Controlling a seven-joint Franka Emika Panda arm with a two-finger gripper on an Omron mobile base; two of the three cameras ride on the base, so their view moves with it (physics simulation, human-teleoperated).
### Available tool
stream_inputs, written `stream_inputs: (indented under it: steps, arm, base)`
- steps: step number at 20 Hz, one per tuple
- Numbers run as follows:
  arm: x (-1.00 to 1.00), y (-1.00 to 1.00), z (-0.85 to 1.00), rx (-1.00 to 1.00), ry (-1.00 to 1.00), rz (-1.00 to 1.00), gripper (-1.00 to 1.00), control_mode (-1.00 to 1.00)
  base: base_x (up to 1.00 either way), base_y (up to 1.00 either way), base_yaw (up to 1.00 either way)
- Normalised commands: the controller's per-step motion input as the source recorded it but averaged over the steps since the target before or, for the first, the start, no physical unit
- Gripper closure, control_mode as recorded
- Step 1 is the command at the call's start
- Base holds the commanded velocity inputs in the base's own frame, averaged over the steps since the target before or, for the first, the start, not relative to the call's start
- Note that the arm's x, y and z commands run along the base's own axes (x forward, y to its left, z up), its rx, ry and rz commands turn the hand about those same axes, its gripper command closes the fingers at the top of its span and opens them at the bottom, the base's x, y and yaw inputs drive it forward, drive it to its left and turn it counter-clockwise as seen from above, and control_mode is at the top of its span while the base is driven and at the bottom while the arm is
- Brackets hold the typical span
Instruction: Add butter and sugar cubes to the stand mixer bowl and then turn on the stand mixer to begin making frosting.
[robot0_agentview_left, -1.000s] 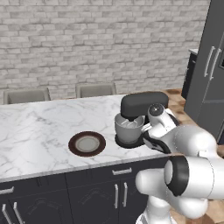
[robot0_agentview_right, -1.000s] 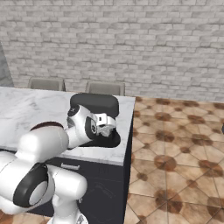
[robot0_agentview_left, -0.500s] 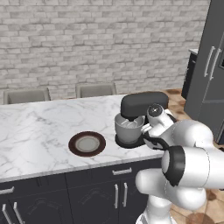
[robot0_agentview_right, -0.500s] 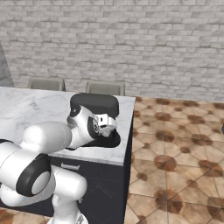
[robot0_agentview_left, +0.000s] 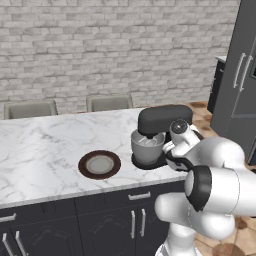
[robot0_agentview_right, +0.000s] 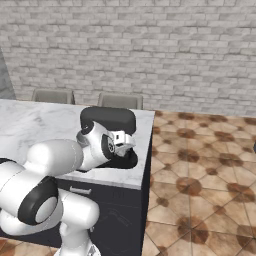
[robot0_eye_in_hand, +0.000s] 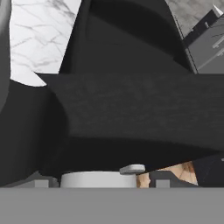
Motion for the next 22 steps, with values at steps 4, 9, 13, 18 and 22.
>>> stream_inputs:
  steps: [4, 9, 13, 18, 22]
  arm:
    - [0.06, -0.31, 0.0, 0.0, 0.01, 0.0, 1.0, -1.0]
    - [0.09, -0.22, 0.0, 0.03, 0.04, 0.0, 1.0, -1.0]
    - [0.08, -0.19, 0.12, 0.09, 0.05, 0.0, 1.0, -1.0]
    - [0.05, -0.21, 0.34, 0.17, 0.07, 0.0, 1.0, -1.0]
    - [0.19, -0.2, 0.35, 0.22, 0.13, 0.0, 1.0, -1.0]
  base:
    - [0.0, 0.0, 0.0]
    - [0.0, 0.0, 0.0]
    - [0.0, 0.0, 0.0]
    - [0.0, 0.0, 0.0]
    - [0.0, 0.0, 0.0]
